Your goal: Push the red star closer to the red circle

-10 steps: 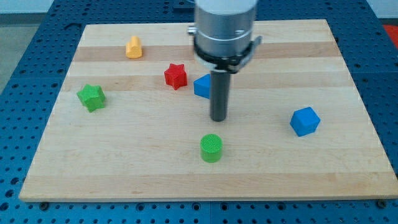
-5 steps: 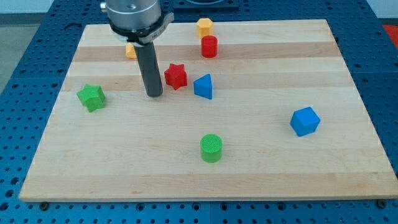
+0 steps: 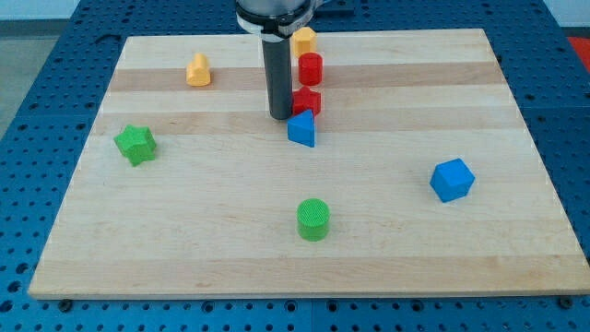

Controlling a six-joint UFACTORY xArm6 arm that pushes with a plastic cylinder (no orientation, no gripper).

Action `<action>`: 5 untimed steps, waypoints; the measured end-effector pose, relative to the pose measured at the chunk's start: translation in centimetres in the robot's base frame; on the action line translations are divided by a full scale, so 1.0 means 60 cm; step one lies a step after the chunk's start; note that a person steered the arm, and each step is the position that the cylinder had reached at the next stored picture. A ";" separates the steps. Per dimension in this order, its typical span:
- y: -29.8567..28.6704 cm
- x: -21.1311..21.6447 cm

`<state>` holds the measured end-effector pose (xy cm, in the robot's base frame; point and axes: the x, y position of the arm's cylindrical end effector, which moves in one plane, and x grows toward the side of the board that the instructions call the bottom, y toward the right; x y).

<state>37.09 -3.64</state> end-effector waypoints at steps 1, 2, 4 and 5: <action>0.000 0.000; 0.029 0.004; 0.047 0.012; 0.047 0.028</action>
<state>38.80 -0.80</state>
